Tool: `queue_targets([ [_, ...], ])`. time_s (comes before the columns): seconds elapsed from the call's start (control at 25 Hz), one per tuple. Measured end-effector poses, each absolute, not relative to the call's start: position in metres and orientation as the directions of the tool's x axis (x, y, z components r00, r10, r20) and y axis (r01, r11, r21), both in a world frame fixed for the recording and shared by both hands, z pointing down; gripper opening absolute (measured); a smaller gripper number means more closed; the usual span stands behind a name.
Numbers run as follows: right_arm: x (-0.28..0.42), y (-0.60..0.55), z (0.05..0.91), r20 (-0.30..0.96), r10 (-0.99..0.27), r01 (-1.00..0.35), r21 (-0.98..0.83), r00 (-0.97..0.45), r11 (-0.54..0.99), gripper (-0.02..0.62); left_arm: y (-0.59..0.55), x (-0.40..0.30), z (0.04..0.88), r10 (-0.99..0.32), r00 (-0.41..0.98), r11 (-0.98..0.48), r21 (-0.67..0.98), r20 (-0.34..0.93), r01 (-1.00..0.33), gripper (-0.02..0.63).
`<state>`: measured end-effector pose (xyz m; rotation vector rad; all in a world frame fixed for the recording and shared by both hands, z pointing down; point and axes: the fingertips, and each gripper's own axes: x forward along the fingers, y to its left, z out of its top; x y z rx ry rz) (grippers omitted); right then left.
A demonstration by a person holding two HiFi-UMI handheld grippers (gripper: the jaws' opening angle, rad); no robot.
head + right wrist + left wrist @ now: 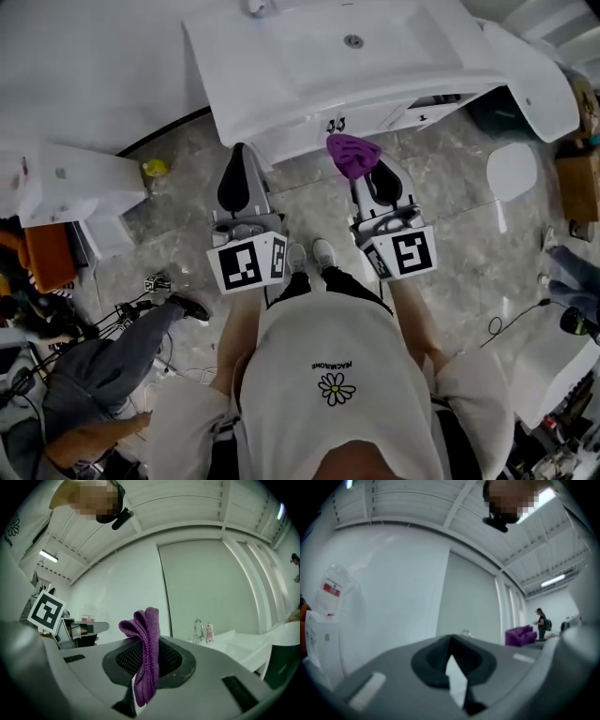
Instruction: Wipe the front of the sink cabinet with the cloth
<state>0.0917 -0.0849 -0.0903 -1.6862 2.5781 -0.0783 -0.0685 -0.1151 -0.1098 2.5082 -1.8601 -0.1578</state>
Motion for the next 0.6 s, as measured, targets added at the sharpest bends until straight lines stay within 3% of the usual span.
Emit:
queue_targets([
  [0.6, 0.099, -0.036, -0.097, -0.053, -0.941, -0.931, -0.14, -0.333, 0.337, 0.048, -0.063, -0.069, -0.115, -0.947, 0.314, -0.319, 0.074, -0.069, -0.945, 0.005],
])
